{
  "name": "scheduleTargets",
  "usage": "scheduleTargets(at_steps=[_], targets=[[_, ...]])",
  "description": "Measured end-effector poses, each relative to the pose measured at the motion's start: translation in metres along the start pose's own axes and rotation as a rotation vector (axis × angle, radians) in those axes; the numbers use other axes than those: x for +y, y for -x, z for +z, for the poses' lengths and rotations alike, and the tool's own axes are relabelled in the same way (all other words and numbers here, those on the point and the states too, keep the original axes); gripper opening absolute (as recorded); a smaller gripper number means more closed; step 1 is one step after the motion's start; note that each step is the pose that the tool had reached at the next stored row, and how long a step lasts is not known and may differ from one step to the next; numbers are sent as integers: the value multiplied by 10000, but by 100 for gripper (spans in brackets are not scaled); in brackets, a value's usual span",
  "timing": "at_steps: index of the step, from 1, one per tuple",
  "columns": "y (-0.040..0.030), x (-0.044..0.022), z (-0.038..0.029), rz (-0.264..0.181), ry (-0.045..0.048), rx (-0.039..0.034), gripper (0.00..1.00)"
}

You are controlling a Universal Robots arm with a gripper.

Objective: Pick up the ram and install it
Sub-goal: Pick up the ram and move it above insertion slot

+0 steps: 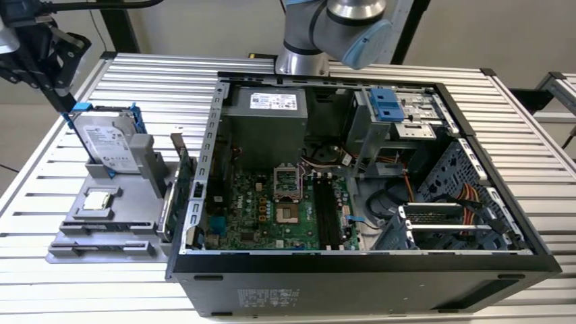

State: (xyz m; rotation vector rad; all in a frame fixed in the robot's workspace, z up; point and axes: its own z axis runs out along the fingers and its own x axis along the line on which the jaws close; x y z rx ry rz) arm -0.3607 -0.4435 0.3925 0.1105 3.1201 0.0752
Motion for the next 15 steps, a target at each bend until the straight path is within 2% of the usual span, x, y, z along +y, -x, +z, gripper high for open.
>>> scheduleTargets(at_steps=[15], targets=[[7,-70,-2,0,0,1,0]])
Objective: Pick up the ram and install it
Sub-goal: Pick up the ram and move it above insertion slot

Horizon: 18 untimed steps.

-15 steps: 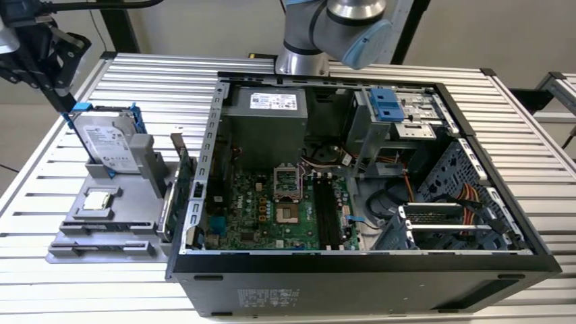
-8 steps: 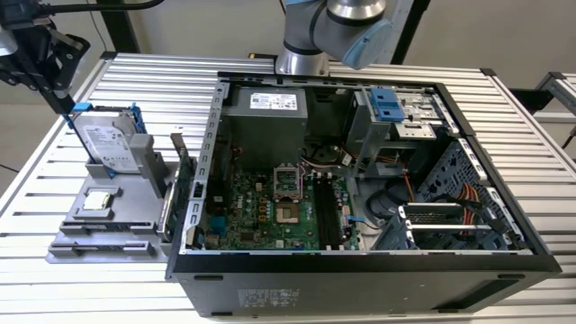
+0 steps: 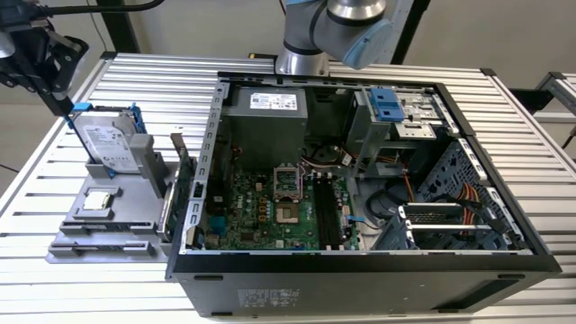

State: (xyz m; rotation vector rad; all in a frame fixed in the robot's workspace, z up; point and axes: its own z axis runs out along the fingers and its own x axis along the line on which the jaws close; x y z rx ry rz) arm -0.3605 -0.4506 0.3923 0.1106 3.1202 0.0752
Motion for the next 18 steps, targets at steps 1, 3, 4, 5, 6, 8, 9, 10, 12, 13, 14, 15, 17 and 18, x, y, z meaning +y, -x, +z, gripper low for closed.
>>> scheduleTargets(at_steps=[1,3,4,5,6,8,9,10,12,13,14,15,17,18], targets=[[1,-5,0,0,0,0,0],[1,-15,0,0,1,-1,0],[2,-22,-1,0,0,-1,0],[2,-29,-1,0,0,0,0],[3,-37,-1,-1,0,0,0],[4,-55,-3,0,-1,2,0],[5,-65,-3,0,0,2,0],[6,-76,-2,0,0,2,0],[9,-98,-3,0,0,4,0],[13,-113,-4,0,-1,7,0],[19,-124,-4,1,-1,13,0],[27,-134,-5,1,-2,22,0],[41,-161,-5,2,-2,30,0],[47,-177,-6,1,-3,34,0]])
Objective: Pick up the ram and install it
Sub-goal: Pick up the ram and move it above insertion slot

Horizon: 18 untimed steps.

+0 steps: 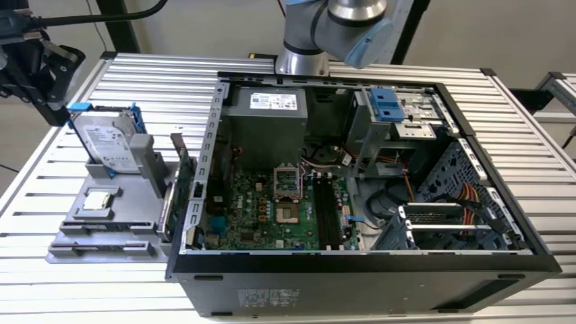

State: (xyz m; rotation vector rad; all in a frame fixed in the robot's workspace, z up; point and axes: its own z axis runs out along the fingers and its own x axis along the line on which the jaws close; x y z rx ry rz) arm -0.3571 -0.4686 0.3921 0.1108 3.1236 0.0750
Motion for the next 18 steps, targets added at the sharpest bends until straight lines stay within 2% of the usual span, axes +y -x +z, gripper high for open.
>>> scheduleTargets(at_steps=[8,11,18], targets=[[53,-129,-5,2,-2,33,0],[87,-157,-5,-2,-4,59,0],[100,-184,-5,-297,-1,75,0]])
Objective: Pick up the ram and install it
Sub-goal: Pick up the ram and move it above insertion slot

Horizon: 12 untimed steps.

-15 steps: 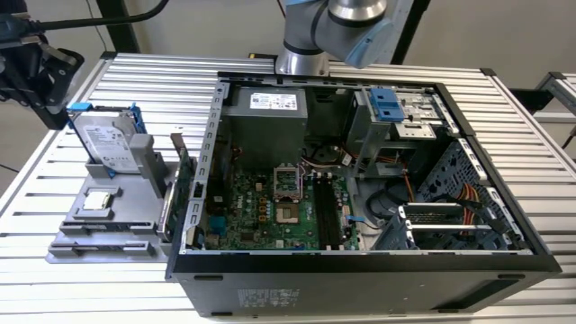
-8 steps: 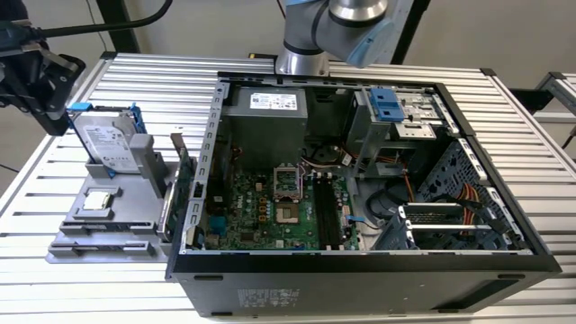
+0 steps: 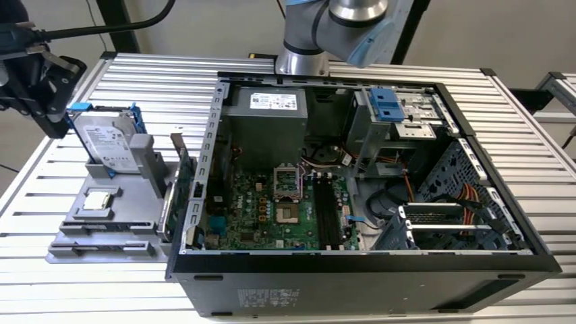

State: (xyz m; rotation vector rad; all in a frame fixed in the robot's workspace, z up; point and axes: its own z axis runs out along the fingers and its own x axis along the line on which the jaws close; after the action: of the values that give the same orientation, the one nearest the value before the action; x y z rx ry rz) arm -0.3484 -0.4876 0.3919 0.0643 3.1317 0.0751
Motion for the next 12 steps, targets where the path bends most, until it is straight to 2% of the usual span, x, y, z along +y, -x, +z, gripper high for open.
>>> scheduleTargets(at_steps=[12], targets=[[5,-31,-1,-688,5,34,0]])
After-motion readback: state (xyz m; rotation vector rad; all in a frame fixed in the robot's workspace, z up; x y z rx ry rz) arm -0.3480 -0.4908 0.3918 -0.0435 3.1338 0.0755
